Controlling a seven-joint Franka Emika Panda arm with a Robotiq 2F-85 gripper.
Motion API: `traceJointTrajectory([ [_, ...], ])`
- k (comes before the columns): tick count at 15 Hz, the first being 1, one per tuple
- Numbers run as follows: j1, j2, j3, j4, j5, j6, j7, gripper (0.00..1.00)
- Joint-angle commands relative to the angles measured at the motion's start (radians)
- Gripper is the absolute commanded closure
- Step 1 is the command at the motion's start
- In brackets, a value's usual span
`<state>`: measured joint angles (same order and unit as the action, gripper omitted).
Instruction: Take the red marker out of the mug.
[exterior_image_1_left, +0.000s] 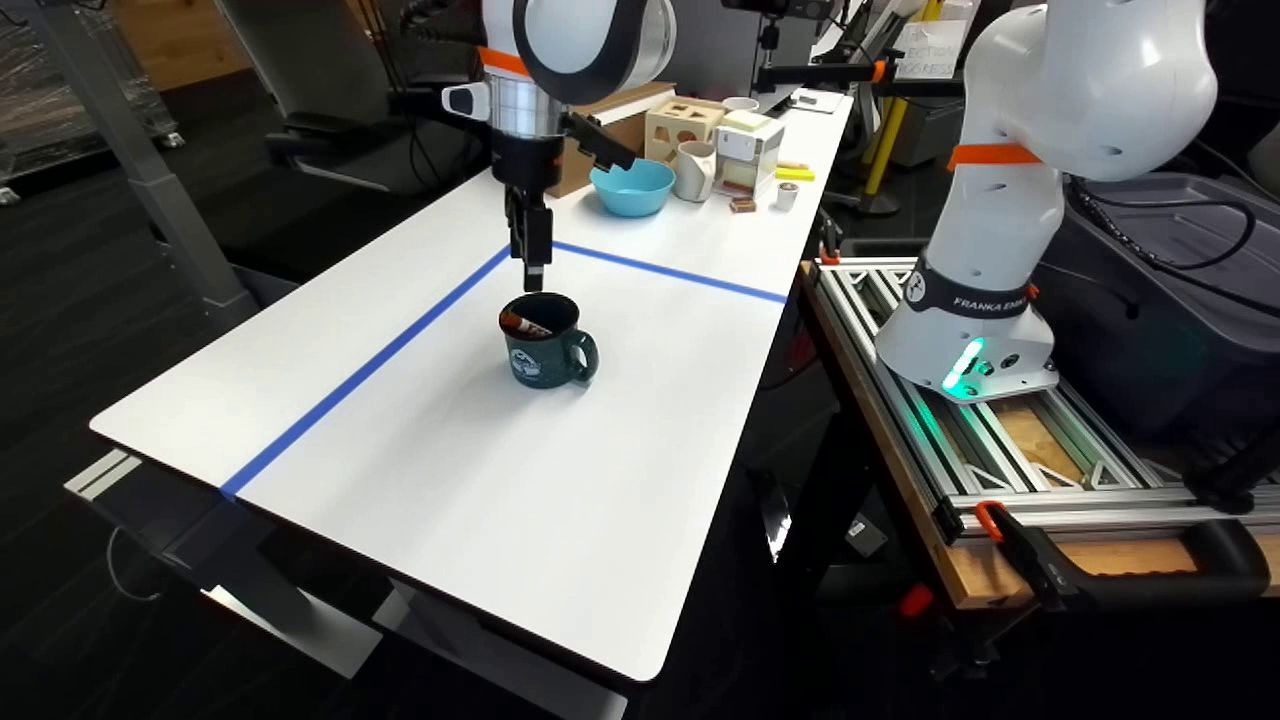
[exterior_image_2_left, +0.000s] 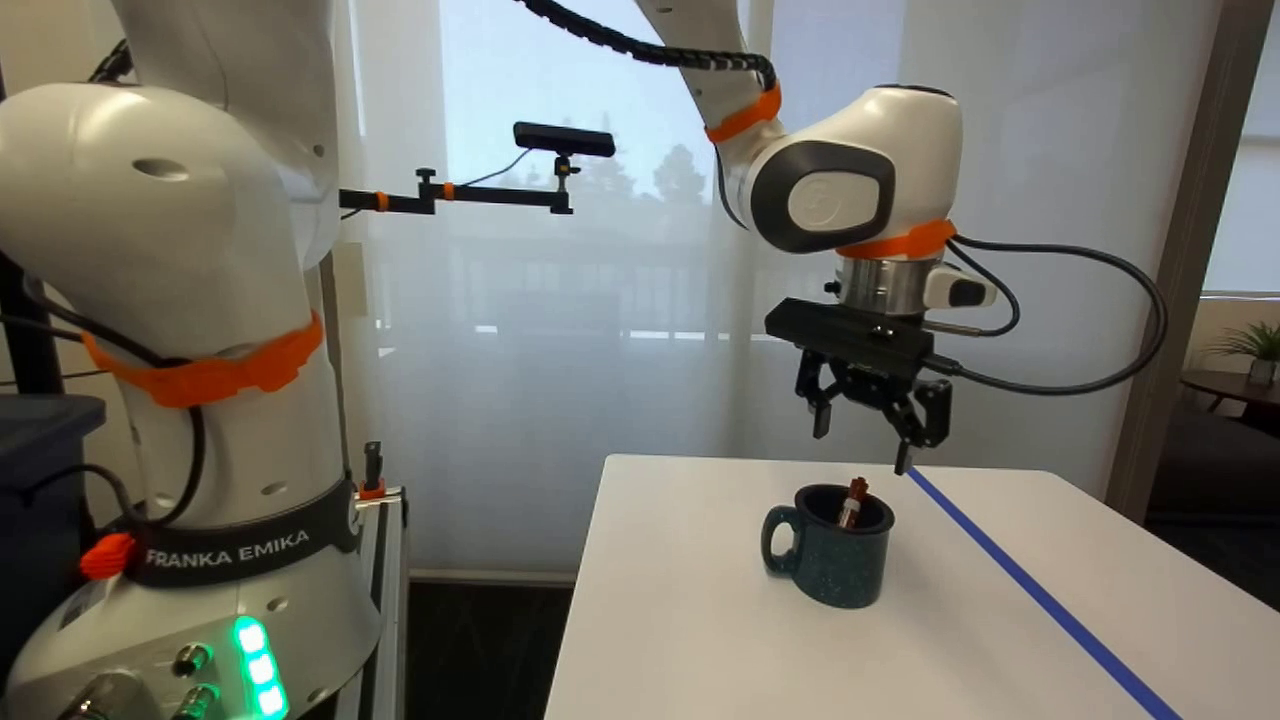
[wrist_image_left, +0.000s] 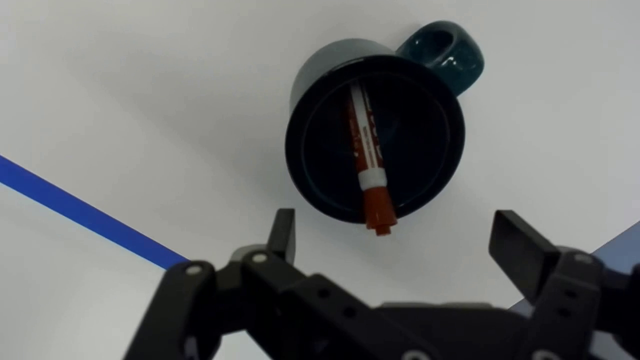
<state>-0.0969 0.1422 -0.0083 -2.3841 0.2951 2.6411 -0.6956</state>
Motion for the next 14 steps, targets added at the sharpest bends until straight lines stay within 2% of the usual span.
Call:
traceJointTrajectory([
  [1,-0.040,0.027,0.051,-0.007,0.119,0.058,-0.164,0.00],
  [5,-0.069,0.050,0.095,-0.006,0.214,0.073,-0.302,0.00],
  [10,-0.083,0.075,0.108,0.001,0.223,0.084,-0.399,0.00],
  [11,-0.086,0.079,0.109,0.002,0.221,0.088,-0.409,0.11],
  [12,-0.090,0.081,0.111,0.004,0.224,0.089,-0.419,0.26],
  [14,-0.097,0.087,0.114,0.005,0.228,0.094,-0.433,0.42],
])
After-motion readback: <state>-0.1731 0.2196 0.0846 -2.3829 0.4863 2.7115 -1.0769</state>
